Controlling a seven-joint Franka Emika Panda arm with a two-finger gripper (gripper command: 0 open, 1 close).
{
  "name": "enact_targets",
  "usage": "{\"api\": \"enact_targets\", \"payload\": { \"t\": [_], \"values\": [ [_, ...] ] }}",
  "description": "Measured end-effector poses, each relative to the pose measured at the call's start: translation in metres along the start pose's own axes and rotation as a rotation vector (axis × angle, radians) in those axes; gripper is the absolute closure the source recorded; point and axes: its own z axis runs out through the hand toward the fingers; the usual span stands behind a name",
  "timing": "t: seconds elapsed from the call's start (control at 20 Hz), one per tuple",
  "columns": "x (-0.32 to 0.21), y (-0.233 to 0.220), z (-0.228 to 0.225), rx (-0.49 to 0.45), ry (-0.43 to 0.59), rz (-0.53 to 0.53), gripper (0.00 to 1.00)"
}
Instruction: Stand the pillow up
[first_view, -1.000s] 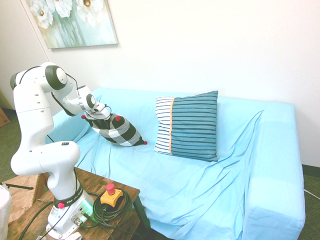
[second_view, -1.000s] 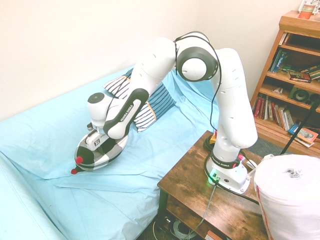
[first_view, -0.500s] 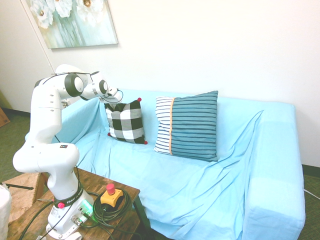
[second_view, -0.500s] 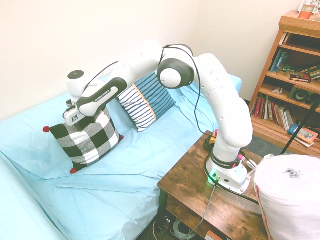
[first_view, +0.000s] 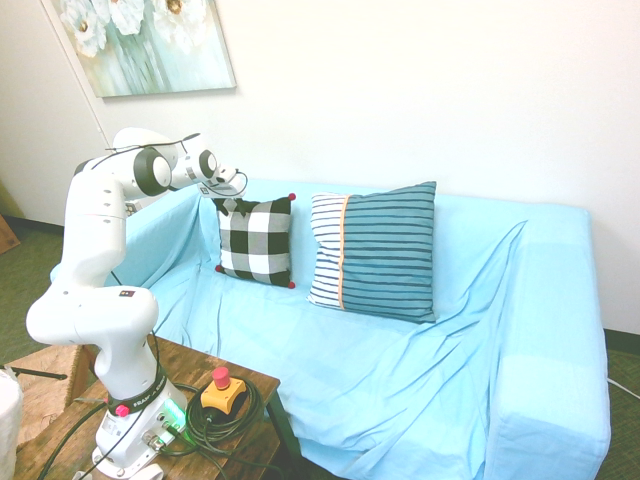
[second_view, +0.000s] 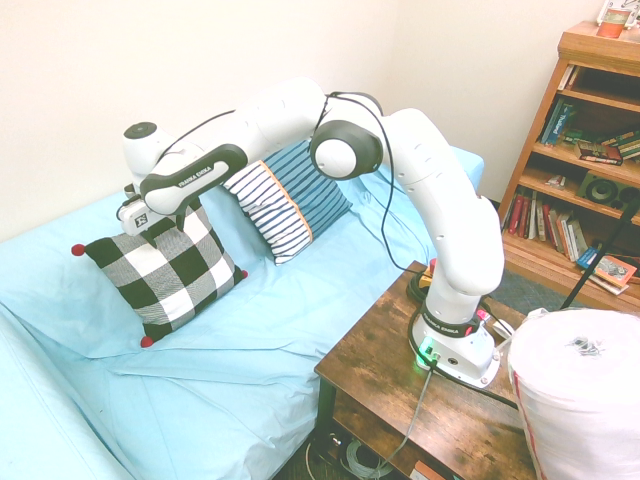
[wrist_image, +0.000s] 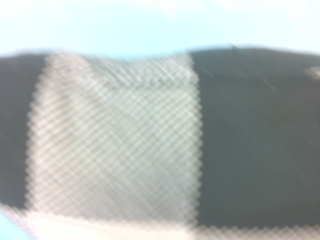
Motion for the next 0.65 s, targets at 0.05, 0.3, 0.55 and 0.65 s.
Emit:
{"api": "enact_targets", "payload": {
  "t": [0.05, 0.3, 0.55, 0.65],
  "values": [
    [0.005, 0.012, -0.004, -0.011, -0.007, -0.005, 0.0],
    [0.038, 0.086, -0.014, -0.07, -0.034, 0.0, 0.0],
    [0.063, 0.176, 0.0, -0.088, -0.077, 0.045, 0.0],
    [0.066, 0.217, 0.009, -0.077, -0.118, 0.055, 0.0]
  ]
}}
